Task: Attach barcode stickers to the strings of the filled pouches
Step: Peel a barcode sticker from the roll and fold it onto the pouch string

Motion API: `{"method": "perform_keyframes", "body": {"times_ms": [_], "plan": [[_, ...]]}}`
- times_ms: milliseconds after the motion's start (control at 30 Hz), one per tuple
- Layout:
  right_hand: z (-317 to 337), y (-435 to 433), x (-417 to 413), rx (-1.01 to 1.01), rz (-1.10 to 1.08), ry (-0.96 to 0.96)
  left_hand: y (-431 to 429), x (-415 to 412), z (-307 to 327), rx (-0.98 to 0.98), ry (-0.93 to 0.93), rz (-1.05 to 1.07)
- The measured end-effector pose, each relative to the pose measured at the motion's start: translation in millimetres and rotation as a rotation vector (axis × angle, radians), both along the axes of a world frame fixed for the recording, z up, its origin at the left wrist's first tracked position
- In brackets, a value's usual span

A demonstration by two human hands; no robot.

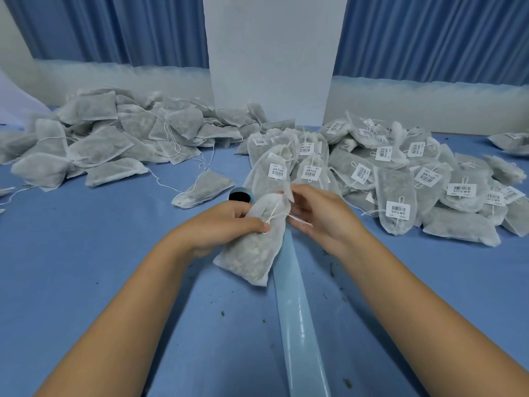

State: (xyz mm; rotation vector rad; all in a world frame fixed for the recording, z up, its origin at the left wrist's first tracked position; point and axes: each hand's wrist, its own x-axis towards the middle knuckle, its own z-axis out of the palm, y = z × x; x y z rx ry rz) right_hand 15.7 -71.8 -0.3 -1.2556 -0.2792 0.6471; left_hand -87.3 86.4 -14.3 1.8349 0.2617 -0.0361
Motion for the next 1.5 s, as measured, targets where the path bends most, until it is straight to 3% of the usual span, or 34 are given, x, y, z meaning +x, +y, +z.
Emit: {"method": "perform_keyframes", "body": {"times_ms": [67,200,433,567,733,1133,1333,1400,1500], "plan": [[0.8,-2.0,4.1,-0.031,-0.168,-0.098,-1.0,2.7,-0.8,-0.008,0.002,0.093],[-0.5,-9.5,10.7,-0.175,-0.526,-0.706,-4.0,6.9,-2.4,0.017,-0.042,0.233],[-10.8,-0.6,0.9,-0.324,-0.653,-1.436,-18.2,12.1,-4.6,0.129,-0.088,0.376],[-14.4,0.9,0.3,-0.394,-0.692,-1.688,-23.7,13.7,-5.7,0.189,-0.106,0.411],[-23.4,5.0,-6.0,-0.397,-0.544,-1.729,-23.6,14.5,-5.0,0.154,-0.144,0.42],[-25.7,2.7,-6.4,-0.382,-0.331,-1.628,-25.0,10.7,-2.1,0.143,-0.196,0.356],[-23.0,-4.5,-4.4,-0.303,-0.144,-1.533,-19.7,11.1,-0.9,-0.045,-0.18,0.305],[-22.5,-3.7,-4.5,-0.251,-0.137,-1.464,-18.9,12.3,-1.5,-0.141,-0.201,0.376],[-18.6,1.5,-6.1,-0.174,-0.235,-1.196,-17.1,13.9,-2.3,-0.199,-0.235,0.445]]}}
